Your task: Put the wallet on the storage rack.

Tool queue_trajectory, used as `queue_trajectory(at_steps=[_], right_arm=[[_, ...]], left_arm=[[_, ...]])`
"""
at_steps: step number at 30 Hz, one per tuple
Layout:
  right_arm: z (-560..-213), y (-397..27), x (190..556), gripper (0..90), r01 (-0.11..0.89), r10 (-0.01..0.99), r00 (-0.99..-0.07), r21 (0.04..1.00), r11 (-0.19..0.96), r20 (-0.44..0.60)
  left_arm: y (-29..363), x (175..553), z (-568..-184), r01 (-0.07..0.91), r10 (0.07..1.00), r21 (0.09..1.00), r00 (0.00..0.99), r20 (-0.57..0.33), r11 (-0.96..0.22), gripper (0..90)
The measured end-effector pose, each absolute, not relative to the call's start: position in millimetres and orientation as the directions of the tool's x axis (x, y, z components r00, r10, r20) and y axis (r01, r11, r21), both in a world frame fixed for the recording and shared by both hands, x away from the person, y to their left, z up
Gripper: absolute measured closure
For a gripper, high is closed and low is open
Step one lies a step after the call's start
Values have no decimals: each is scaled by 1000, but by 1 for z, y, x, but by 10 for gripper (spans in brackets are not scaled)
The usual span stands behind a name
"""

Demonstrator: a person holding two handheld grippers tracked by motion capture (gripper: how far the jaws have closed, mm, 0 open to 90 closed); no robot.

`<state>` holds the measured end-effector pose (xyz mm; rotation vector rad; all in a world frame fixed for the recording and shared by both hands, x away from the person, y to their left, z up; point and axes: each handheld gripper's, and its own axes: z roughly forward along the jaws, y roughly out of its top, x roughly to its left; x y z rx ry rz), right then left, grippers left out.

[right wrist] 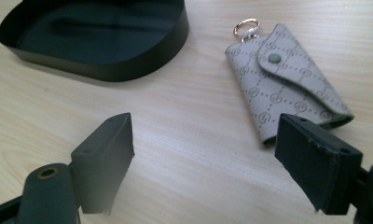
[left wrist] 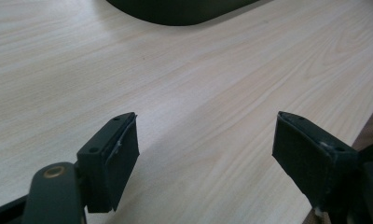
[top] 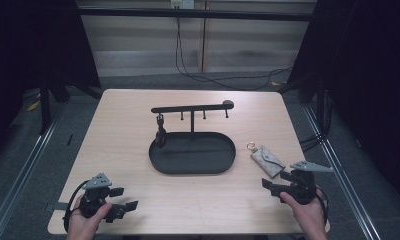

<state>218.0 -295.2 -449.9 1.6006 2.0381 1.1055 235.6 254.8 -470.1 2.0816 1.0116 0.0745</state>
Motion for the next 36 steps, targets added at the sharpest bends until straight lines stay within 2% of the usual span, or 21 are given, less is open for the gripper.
queue_trajectory(at_steps=[3,8,16,20,36], right_arm=[[-446,-297,221,196,672,924,-319,737,64,211],[-437,-300,232,217,679,916,-332,731,66,226],[-430,-291,241,192,709,911,-354,696,114,211],[-426,-287,250,186,728,911,-357,673,133,207],[-413,-281,293,215,786,904,-394,571,238,166]], left_arm=[[256,236,-471,645,676,683,674,-297,-343,163],[261,239,-473,673,681,675,648,-340,-303,162],[256,238,-472,660,683,662,667,-297,-356,174],[257,238,-472,661,679,663,667,-306,-351,177],[257,237,-469,637,665,680,688,-290,-363,188]])
